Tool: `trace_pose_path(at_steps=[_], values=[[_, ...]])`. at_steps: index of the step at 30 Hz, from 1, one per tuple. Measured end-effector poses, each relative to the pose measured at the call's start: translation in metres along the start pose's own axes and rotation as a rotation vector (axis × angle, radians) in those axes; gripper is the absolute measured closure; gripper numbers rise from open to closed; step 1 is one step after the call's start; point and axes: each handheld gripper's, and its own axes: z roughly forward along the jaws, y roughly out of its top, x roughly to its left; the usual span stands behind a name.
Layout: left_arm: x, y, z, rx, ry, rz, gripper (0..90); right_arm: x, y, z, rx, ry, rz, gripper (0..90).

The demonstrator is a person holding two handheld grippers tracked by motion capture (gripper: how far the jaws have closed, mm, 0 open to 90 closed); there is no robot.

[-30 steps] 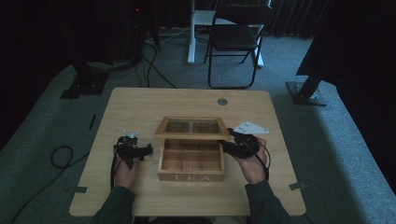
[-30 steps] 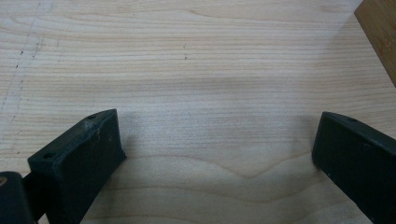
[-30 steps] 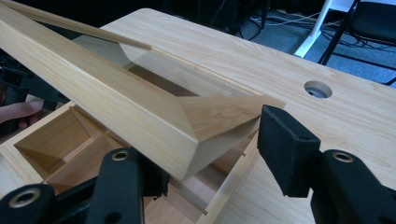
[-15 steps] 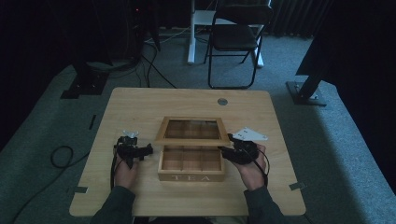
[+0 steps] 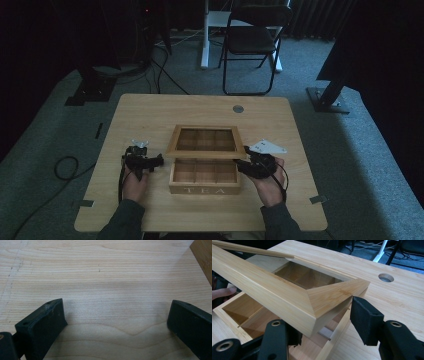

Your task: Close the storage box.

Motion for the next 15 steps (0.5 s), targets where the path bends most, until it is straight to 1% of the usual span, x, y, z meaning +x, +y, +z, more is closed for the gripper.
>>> trace_pose_path(at_steps=[15], values=[[0.0001, 0.0, -0.0001, 0.001, 0.0, 0.002, 1.6, 0.0029, -0.0099, 0.0003, 0.009, 0.007, 0.011, 46.3]])
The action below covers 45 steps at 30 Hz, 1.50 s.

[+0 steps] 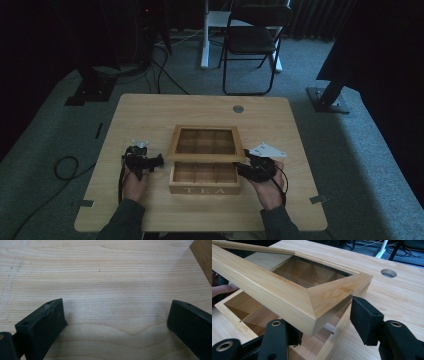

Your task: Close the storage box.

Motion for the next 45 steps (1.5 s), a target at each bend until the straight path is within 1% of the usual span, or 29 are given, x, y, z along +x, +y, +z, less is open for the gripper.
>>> trace_pose_path(at_steps=[3, 7, 13, 27, 39, 45], values=[[0.0, 0.0, 0.0, 0.0, 0.0, 0.0, 1.6, 0.001, -0.002, 0.0, 0.002, -0.001, 0.001, 46.4], [0.0, 0.0, 0.0, 0.0, 0.0, 0.0, 1.6, 0.003, -0.004, 0.0, 0.008, -0.013, -0.013, 46.5], [0.0, 0.0, 0.0, -0.001, 0.0, 0.0, 1.6, 0.004, -0.008, 0.0, 0.013, -0.012, -0.011, 46.6], [0.0, 0.0, 0.0, -0.001, 0.0, -0.001, 1.6, 0.008, -0.016, -0.003, 0.022, -0.01, -0.031, 46.6], [0.0, 0.0, 0.0, 0.0, 0.0, -0.001, 1.6, 0.009, -0.028, 0.0, 0.042, 0.0, -0.03, 46.5], [0.0, 0.0, 0.0, 0.0, 0.0, 0.0, 1.6, 0.011, -0.034, 0.001, 0.044, -0.006, -0.024, 46.8]])
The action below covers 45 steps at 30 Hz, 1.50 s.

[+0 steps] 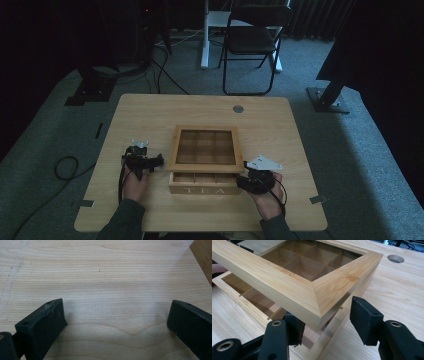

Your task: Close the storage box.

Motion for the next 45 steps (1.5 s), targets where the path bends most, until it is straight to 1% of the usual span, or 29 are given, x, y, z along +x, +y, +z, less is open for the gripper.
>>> trace_pose_path(at_steps=[5, 10, 23, 34, 45], values=[[0.0, 0.0, 0.0, 0.0, 0.0, 0.0, 1.6, 0.001, -0.006, 0.002, 0.005, -0.002, 0.001, 47.3], [0.0, 0.0, 0.0, 0.0, 0.0, 0.0, 1.6, 0.003, -0.011, 0.003, 0.009, -0.014, -0.021, 47.4], [0.0, 0.0, 0.0, 0.0, 0.0, 0.001, 1.6, 0.004, -0.021, 0.008, 0.034, -0.009, -0.015, 47.4], [0.0, 0.0, 0.0, -0.001, 0.0, -0.002, 1.6, 0.004, -0.026, 0.007, 0.038, -0.004, -0.014, 47.2], [0.0, 0.0, 0.0, -0.002, 0.0, -0.002, 1.6, 0.005, -0.029, 0.0, 0.031, 0.008, -0.011, 47.0]])
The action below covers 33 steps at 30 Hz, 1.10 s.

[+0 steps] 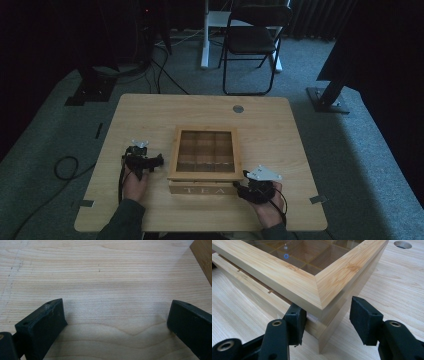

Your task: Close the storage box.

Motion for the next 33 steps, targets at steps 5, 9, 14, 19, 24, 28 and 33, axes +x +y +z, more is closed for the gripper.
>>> trace_pose_path(at_steps=[5, 9, 14, 19, 24, 28, 33], values=[[0.0, 0.0, 0.0, 0.0, 0.0, 0.001, 1.6, 0.0, -0.002, -0.003, 0.001, 0.002, 0.0, 46.9], [0.0, 0.0, 0.0, 0.0, 0.0, 0.0, 1.6, 0.001, -0.004, -0.005, 0.0, 0.004, 0.002, 46.9], [0.0, 0.0, 0.0, 0.0, 0.0, 0.0, 1.6, 0.004, -0.009, -0.007, 0.021, 0.014, -0.011, 46.3], [0.0, 0.0, 0.0, 0.0, 0.0, -0.001, 1.6, 0.008, -0.015, -0.008, 0.039, 0.01, -0.026, 46.4], [0.0, 0.0, 0.0, 0.001, 0.001, 0.0, 1.6, 0.003, -0.007, -0.022, -0.032, -0.002, -0.009, 46.3], [0.0, 0.0, 0.0, 0.002, 0.001, 0.0, 1.6, -0.003, -0.006, -0.029, -0.053, -0.025, 0.006, 46.2], [0.0, 0.0, 0.0, 0.001, 0.001, 0.0, 1.6, -0.014, -0.003, -0.032, -0.065, -0.054, 0.021, 46.2]])
